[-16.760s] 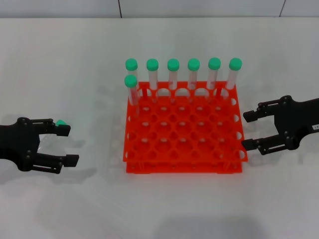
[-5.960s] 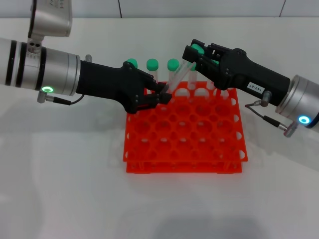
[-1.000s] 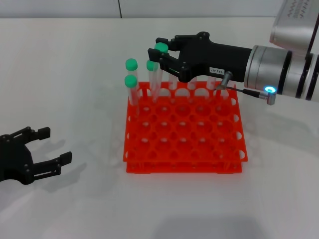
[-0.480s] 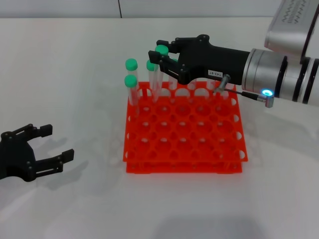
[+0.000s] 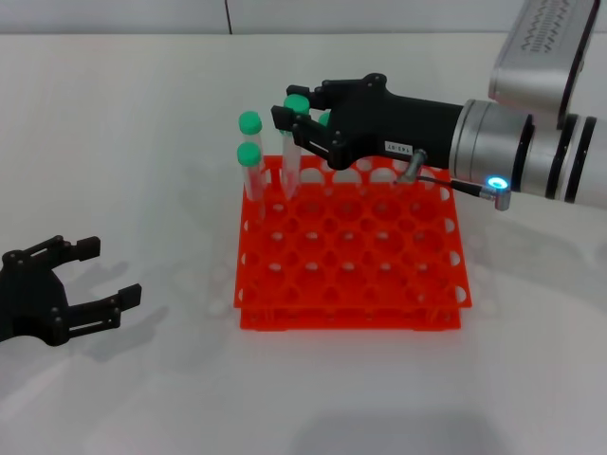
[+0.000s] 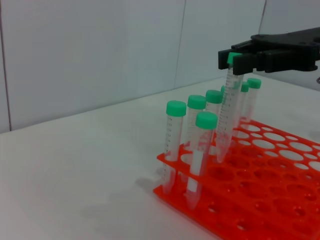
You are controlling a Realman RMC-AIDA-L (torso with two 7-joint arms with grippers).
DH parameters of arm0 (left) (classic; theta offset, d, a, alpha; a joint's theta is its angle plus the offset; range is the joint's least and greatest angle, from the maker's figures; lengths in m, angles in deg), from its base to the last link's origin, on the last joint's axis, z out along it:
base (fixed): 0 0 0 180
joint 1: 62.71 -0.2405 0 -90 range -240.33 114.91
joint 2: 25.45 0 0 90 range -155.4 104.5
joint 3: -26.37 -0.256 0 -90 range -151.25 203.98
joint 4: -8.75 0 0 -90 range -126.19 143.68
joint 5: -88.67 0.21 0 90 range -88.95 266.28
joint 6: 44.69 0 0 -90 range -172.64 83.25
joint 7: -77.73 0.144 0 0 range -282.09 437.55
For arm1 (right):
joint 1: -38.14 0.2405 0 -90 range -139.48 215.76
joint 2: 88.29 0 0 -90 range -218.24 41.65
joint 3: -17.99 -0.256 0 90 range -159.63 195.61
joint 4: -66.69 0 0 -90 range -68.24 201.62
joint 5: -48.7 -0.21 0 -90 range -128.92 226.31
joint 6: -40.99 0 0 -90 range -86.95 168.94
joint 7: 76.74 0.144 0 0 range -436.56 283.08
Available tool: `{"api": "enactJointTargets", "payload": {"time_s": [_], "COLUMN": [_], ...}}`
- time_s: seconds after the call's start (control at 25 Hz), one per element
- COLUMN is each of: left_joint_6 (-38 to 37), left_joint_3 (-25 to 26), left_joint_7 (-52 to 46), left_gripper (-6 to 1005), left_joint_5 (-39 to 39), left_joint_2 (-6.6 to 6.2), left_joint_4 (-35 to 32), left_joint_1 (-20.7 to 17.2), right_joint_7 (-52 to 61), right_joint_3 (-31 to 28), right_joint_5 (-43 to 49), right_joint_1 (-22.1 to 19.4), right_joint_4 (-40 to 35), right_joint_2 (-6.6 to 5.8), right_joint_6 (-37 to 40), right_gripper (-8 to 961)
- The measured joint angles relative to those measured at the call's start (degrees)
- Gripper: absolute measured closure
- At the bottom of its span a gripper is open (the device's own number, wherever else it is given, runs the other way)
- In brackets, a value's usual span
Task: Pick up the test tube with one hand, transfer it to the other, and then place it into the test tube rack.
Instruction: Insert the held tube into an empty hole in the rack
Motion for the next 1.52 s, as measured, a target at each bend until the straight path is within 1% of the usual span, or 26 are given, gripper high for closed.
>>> {"api": "enactJointTargets", "payload": {"time_s": [0.56, 1.28, 1.52], "left_joint_6": [0.0, 0.1, 0.1], "left_joint_3": [-0.1, -0.1, 0.1], "left_joint_7": [0.2, 0.3, 0.8], "left_gripper": [125, 125, 125], "left_joint_5": [0.0, 0.0, 0.0], "left_joint_2": [0.0, 0.0, -0.07], "left_joint_4": [1.3, 1.5, 2.6], "left_joint_1": [0.5, 1.2, 1.5], "right_joint_7": [0.0, -0.6, -0.7], "right_joint_3": [2.0, 2.6, 3.7], "right_joint_5": [0.2, 0.3, 0.4], "right_joint_1": [0.3, 0.3, 1.4], "right_joint_4": [0.2, 1.5, 1.6], "right_joint_2": [0.0, 0.0, -0.04], "right_joint_6": [-3.1, -3.6, -3.7], "right_gripper": [702, 702, 702]}}
